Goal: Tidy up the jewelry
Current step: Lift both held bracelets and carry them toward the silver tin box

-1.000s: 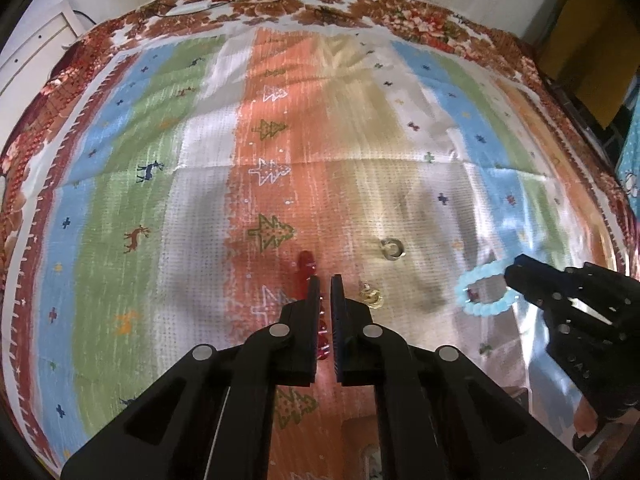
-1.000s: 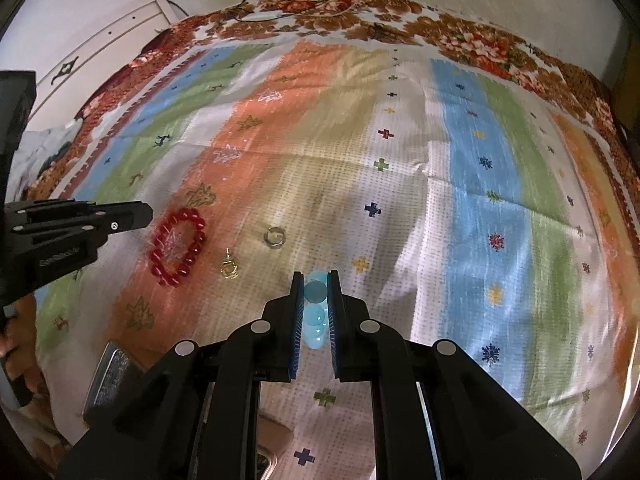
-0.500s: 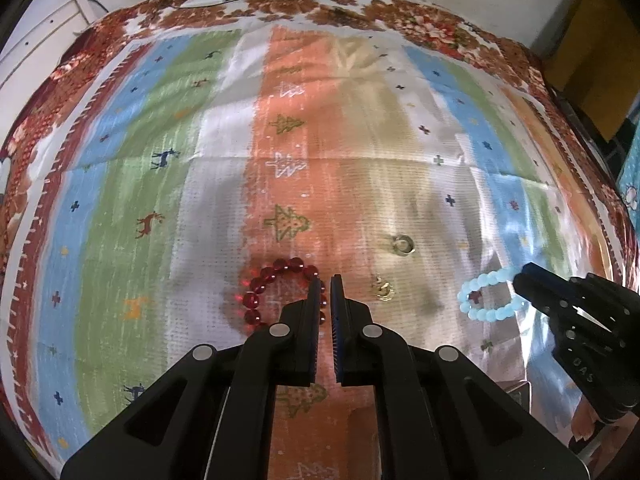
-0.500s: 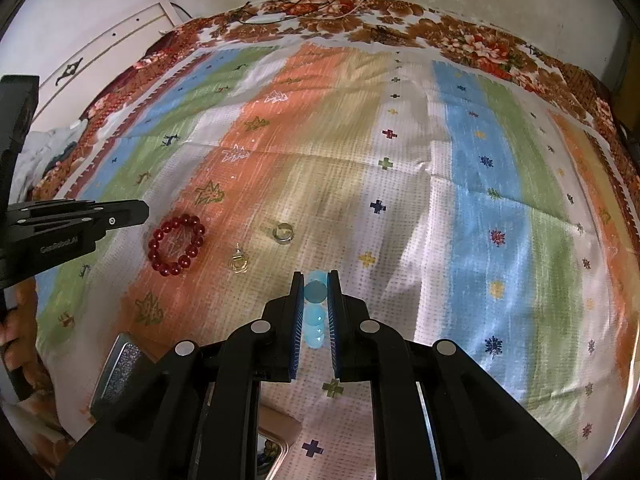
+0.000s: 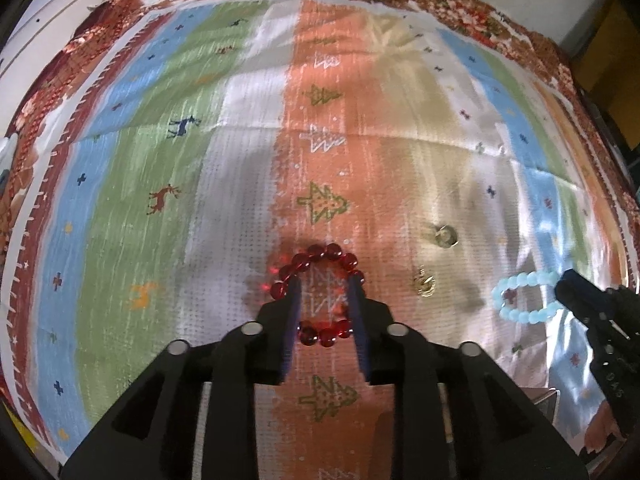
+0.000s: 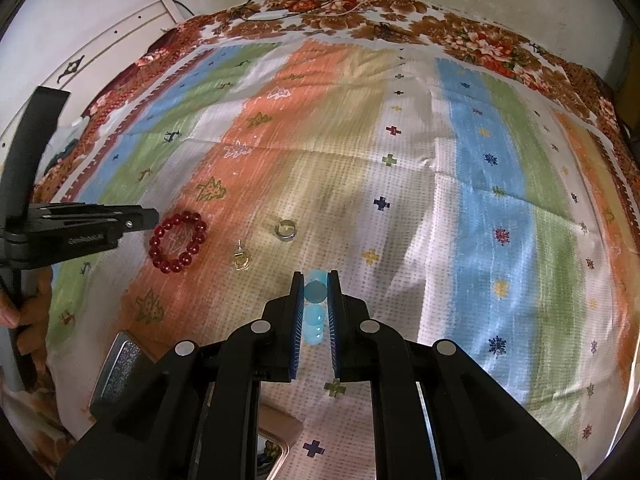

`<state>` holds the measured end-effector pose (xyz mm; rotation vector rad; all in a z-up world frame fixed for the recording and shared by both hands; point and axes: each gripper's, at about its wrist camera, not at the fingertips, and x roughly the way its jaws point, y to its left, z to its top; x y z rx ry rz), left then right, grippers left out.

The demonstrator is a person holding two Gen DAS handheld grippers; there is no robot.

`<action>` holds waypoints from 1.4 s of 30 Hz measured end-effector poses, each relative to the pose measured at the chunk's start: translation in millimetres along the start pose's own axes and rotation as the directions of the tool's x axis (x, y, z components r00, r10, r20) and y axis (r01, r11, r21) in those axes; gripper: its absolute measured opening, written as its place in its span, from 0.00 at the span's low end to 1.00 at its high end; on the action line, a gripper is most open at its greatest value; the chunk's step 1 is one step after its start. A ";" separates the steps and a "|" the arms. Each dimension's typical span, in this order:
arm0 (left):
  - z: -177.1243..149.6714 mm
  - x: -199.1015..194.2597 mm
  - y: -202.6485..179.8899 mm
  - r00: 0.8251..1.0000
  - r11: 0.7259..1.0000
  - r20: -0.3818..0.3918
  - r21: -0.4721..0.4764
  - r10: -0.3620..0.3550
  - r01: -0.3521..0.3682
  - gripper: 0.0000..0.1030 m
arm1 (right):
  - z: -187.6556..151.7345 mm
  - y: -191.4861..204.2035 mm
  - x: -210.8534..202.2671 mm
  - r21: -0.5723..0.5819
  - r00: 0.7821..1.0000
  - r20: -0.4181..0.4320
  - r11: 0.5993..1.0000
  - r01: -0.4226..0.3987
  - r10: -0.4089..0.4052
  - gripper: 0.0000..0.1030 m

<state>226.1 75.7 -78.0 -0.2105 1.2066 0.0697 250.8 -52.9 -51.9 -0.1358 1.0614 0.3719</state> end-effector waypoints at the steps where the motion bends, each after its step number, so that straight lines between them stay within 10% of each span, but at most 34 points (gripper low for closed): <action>1: 0.2 3.1 1.5 1.000 1.000 -0.007 -0.002 0.009 -0.009 0.28 | 0.0 -0.3 0.2 0.001 1.000 0.000 1.000 0.000 0.000 0.12; 31: 6.0 52.7 9.0 0.987 0.992 -0.101 0.034 0.123 -0.120 0.35 | 1.6 4.4 3.2 -0.017 0.999 -0.018 0.999 -0.032 0.032 0.12; 42: 3.5 51.3 13.8 0.987 0.990 -0.084 0.051 0.134 -0.130 0.12 | 0.7 6.5 2.8 -0.029 1.000 -0.016 0.999 -0.023 0.022 0.12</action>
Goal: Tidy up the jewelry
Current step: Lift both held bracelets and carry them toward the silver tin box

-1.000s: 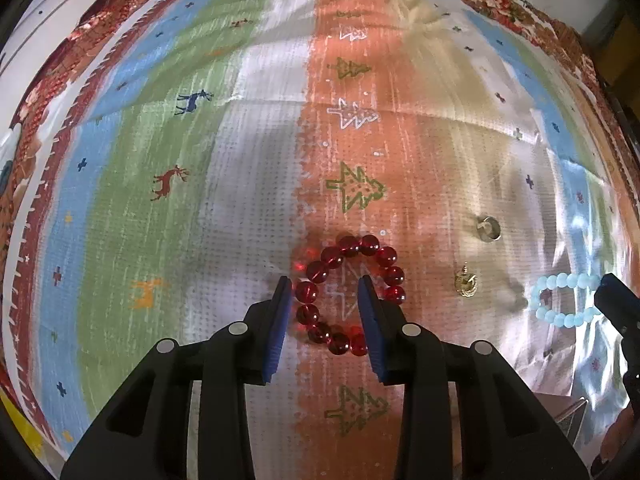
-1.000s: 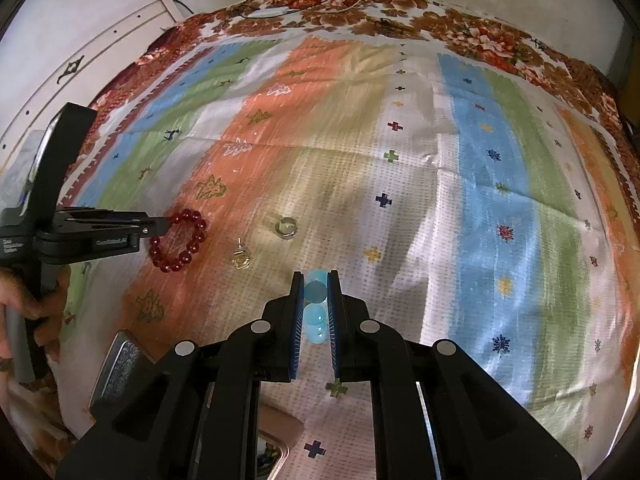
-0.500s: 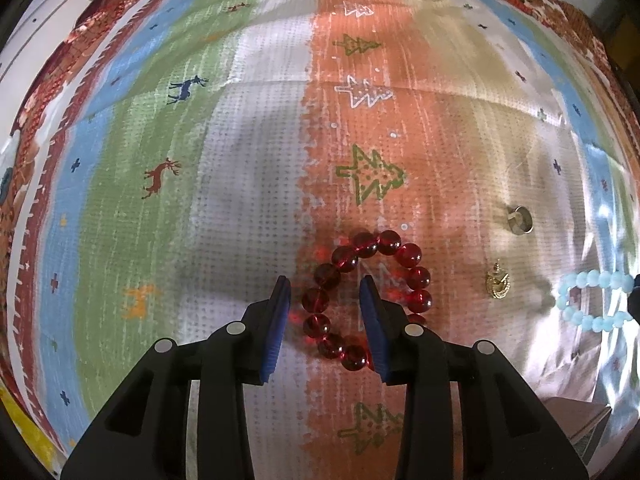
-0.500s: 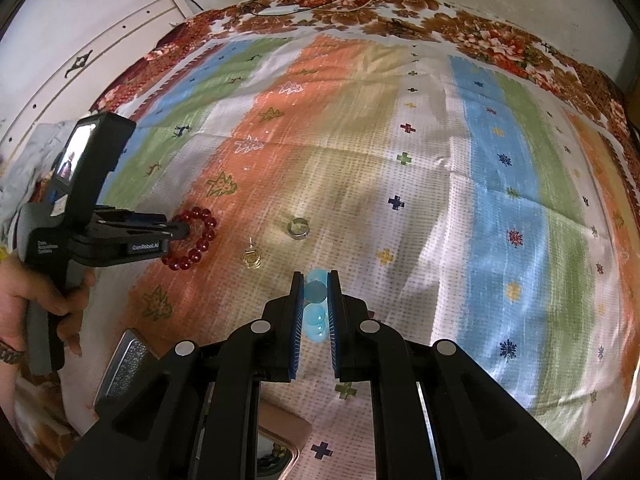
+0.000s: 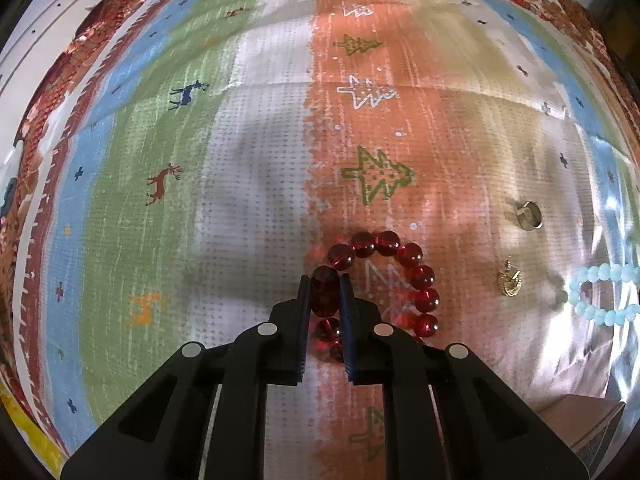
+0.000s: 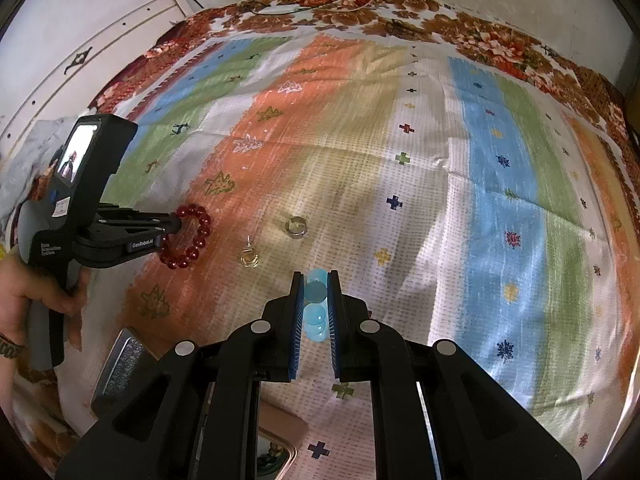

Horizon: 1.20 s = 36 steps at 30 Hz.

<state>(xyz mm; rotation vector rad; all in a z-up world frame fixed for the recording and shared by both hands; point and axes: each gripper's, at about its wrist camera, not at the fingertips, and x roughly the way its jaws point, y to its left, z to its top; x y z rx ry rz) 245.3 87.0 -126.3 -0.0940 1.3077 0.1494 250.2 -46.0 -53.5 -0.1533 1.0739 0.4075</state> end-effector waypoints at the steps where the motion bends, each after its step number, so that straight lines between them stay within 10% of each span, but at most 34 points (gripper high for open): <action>1: -0.9 -1.7 -0.5 1.000 1.000 0.001 0.002 -0.003 0.003 0.12 | -0.4 0.3 -0.4 -0.002 1.000 0.001 1.000 0.000 0.000 0.12; 22: -23.8 -81.2 -32.4 0.980 0.992 0.171 0.087 -0.106 0.092 0.12 | -10.4 0.4 -21.5 0.006 0.999 0.043 1.000 0.012 -0.012 0.12; 36: -42.1 -134.4 -34.3 0.936 0.978 0.288 0.116 -0.203 0.176 0.12 | -15.3 5.5 -51.1 0.016 0.992 0.126 1.000 -0.007 0.005 0.12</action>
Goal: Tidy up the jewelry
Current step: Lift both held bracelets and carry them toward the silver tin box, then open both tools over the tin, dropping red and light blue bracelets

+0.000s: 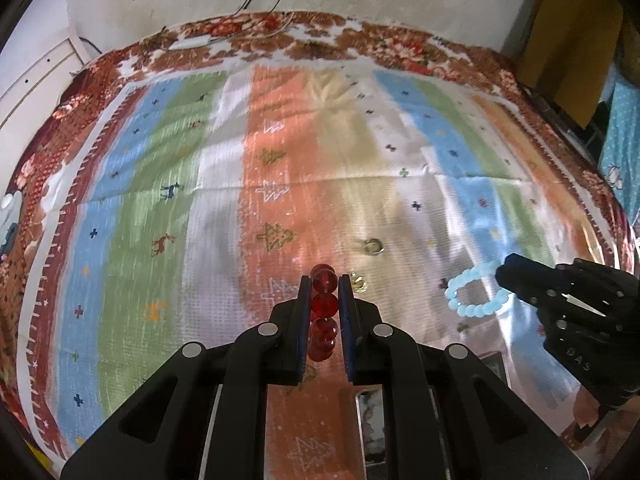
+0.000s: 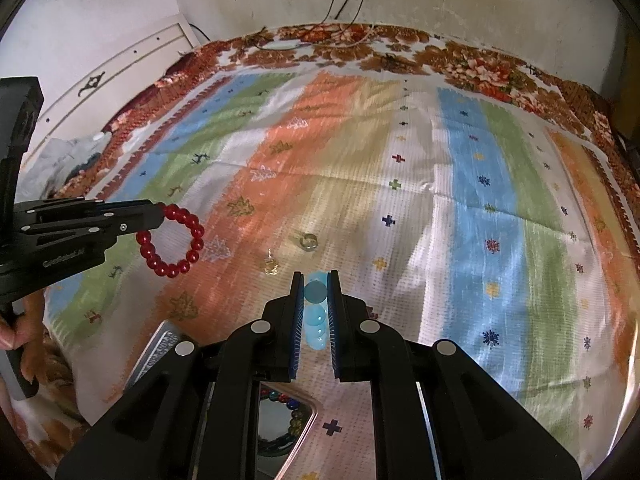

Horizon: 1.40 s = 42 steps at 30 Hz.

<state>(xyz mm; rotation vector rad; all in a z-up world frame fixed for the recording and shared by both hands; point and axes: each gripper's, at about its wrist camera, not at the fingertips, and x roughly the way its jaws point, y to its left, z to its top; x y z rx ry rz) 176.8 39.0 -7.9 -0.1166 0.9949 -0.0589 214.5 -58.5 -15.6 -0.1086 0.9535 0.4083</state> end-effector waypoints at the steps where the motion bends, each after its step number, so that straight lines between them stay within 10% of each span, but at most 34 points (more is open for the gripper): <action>1: -0.9 -3.5 -0.9 1.000 1.000 0.007 0.001 -0.006 0.006 0.12 | -0.4 1.0 -3.4 -0.001 1.000 0.009 1.000 0.000 0.000 0.12; 42: -70.6 -61.3 -53.0 0.990 0.983 0.075 0.153 -0.118 0.105 0.12 | -54.6 24.0 -63.3 -0.003 0.993 0.066 0.995 -0.102 0.102 0.12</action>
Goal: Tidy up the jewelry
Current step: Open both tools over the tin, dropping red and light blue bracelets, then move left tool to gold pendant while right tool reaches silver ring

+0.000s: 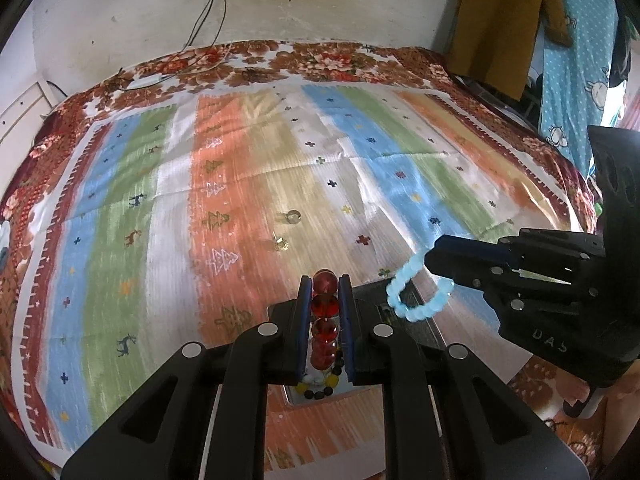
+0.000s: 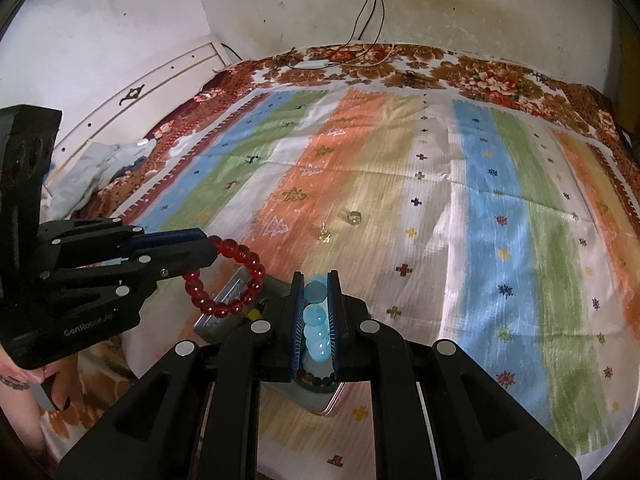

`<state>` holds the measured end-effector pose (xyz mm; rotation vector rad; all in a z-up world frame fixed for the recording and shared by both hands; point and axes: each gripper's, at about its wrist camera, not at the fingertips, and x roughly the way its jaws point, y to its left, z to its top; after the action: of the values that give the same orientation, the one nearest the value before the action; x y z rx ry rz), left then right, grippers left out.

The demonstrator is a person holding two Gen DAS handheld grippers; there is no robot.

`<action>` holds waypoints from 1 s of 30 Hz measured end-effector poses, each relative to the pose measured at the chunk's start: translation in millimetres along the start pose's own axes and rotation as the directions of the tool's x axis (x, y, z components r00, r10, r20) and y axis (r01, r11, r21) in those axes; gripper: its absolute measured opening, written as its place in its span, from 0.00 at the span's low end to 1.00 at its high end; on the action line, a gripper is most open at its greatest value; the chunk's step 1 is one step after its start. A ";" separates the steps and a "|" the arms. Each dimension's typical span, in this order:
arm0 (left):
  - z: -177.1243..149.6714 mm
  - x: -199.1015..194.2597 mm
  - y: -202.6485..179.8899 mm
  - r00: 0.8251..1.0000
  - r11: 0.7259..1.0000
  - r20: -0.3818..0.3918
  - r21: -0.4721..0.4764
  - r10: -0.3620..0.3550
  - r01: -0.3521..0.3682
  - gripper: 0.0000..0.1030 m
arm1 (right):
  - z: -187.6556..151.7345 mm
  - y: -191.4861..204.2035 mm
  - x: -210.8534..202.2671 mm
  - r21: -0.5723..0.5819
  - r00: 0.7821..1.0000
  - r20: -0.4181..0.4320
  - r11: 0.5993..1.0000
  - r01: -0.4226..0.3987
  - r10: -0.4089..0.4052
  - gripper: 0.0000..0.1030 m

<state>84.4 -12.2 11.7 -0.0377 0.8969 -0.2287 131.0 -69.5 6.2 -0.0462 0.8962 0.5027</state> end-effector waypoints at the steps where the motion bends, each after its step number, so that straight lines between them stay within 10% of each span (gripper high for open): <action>1: -1.6 -0.2 0.0 1.000 1.000 -0.001 -0.001 0.000 0.000 0.12 | -1.4 0.6 0.2 -0.001 1.000 -0.004 1.000 -0.002 0.002 0.12; 10: -10.8 10.9 2.4 0.998 1.000 -0.060 -0.019 -0.009 0.008 0.13 | -10.0 3.0 3.7 -0.003 0.999 -0.034 1.000 -0.020 0.020 0.12; 14: -8.3 10.1 11.4 0.998 0.998 -0.050 -0.048 0.024 -0.026 0.35 | -8.6 0.4 1.0 0.011 1.000 -0.016 1.000 -0.012 0.012 0.42; 30: 5.0 35.1 49.6 0.994 0.986 -0.100 -0.155 0.050 -0.065 0.48 | 4.5 -22.7 28.7 0.048 0.998 -0.055 0.998 0.044 -0.042 0.45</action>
<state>118.5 28.3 -18.5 -0.1487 1.0091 -0.1055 159.2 -77.0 -16.5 -0.0339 0.9581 0.4408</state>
